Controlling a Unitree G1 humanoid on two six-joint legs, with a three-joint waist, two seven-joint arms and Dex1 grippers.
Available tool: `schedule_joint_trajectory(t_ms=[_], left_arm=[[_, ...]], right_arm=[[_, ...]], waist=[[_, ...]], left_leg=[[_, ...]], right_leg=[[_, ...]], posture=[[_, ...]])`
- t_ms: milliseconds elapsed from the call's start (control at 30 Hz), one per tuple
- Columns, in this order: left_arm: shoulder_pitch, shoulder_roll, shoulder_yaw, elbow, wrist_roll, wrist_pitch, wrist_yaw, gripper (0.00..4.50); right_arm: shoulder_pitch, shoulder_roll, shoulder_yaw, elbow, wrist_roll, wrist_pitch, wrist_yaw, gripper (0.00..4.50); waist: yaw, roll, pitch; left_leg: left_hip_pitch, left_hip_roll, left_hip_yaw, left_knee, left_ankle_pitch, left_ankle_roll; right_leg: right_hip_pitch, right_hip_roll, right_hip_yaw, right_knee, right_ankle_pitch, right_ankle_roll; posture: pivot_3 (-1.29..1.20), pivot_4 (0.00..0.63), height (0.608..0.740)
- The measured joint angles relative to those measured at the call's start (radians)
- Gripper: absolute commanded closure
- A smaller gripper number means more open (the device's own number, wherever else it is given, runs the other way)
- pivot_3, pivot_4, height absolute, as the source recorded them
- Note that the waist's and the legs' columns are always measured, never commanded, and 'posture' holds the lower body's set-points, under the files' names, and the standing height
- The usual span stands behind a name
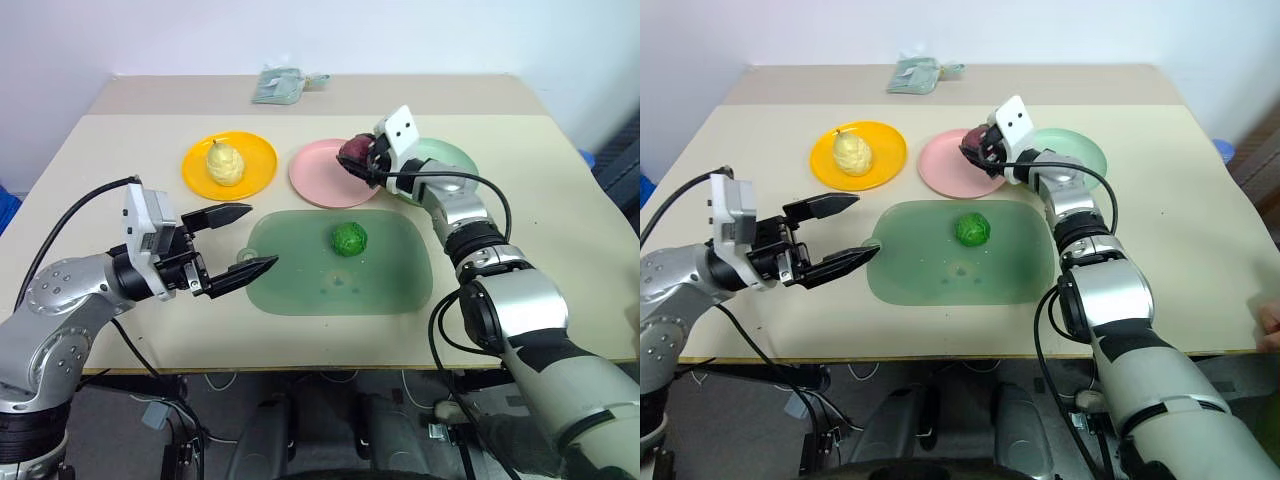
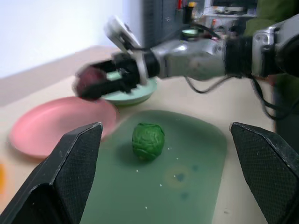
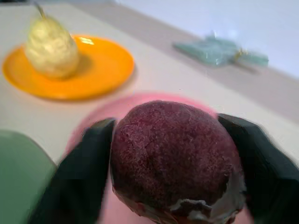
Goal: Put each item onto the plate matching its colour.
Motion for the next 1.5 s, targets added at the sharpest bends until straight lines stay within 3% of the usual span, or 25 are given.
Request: schedule_joint_trajectory(t_ms=[133,233,400,500,700,900,1000,1133,1300,1500], left_arm=[[0.084,-0.007,0.044,-0.080,-0.020,0.012,0.058,0.00],[0.109,-0.014,0.050,-0.095,-0.026,0.013,0.080,0.00],[0.125,-0.018,0.049,-0.092,-0.028,0.005,0.078,0.00],[0.106,-0.018,0.036,-0.061,-0.027,-0.005,0.050,0.00],[0.017,-0.017,-0.001,0.000,-0.027,-0.009,0.003,0.00],[0.006,-0.016,-0.004,0.027,-0.018,-0.009,-0.030,0.00],[0.006,-0.015,-0.004,0.030,-0.015,-0.010,-0.034,0.00],[0.025,-0.013,0.004,0.027,-0.017,-0.009,-0.031,0.00],[0.069,-0.006,0.019,0.001,-0.025,-0.005,-0.028,0.00],[0.115,0.019,0.045,-0.043,-0.069,0.015,-0.031,0.00]], right_arm=[[-0.028,0.020,-0.005,0.017,-0.028,-0.021,-0.035,0.06],[-0.030,0.017,-0.035,0.016,-0.018,-0.018,0.020,0.06],[0.080,-0.046,-0.055,-0.136,0.061,0.073,0.388,0.06],[0.266,-0.077,-0.040,-0.394,0.119,0.222,0.534,0.06],[0.453,-0.079,0.014,-0.740,0.170,0.509,0.556,0.06],[0.480,-0.072,0.046,-0.805,0.171,0.576,0.523,0.06],[0.480,-0.066,0.058,-0.786,0.167,0.570,0.506,0.97],[0.480,-0.069,0.065,-0.782,0.167,0.565,0.508,2.78],[0.462,-0.082,0.046,-0.749,0.171,0.519,0.492,2.78],[0.247,-0.138,-0.053,-0.508,0.171,0.363,0.398,2.78]], waist=[[-0.012,0.000,0.000],[-0.011,0.000,0.000],[-0.005,0.000,0.000],[0.003,0.000,0.000],[0.007,0.001,0.001],[0.012,0.001,0.000],[0.013,0.001,0.000],[0.011,0.001,0.000],[0.012,0.001,0.000],[0.012,0.001,0.001]], left_leg=[[0.000,0.001,-0.002,-0.002,0.000,0.000],[0.000,0.000,-0.002,-0.001,0.000,0.000],[0.000,0.000,-0.002,-0.001,0.000,0.000],[0.001,0.001,-0.002,-0.001,0.000,0.000],[0.003,0.001,-0.001,0.000,0.000,0.000],[0.003,0.001,-0.001,0.001,0.000,0.000],[0.003,0.001,-0.001,0.001,0.000,0.000],[0.003,0.001,-0.001,0.001,0.000,0.000],[0.003,0.001,-0.001,0.001,0.000,0.000],[0.003,0.001,-0.001,0.000,0.000,0.000]], right_leg=[[-0.001,0.001,0.000,0.002,0.000,-0.001],[0.000,0.001,-0.001,0.001,0.000,-0.001],[0.001,0.001,-0.001,0.001,0.000,-0.001],[0.001,0.001,-0.001,0.001,0.000,-0.001],[0.001,0.002,-0.001,0.004,0.000,-0.001],[0.002,0.002,-0.001,0.003,0.000,-0.001],[0.002,0.002,-0.001,0.003,0.000,-0.001],[0.001,0.002,-0.001,0.003,0.000,-0.001],[0.002,0.002,-0.001,0.003,0.000,-0.001],[0.001,0.002,-0.001,0.002,-0.002,-0.003]], posture=[[0.00,0.150,0.740],[0.00,0.150,0.740],[0.00,0.150,0.740],[0.00,0.150,0.740],[0.00,0.150,0.740],[0.00,0.150,0.740],[0.00,0.150,0.740],[0.00,0.150,0.740],[0.00,0.150,0.740],[0.00,0.150,0.740]])
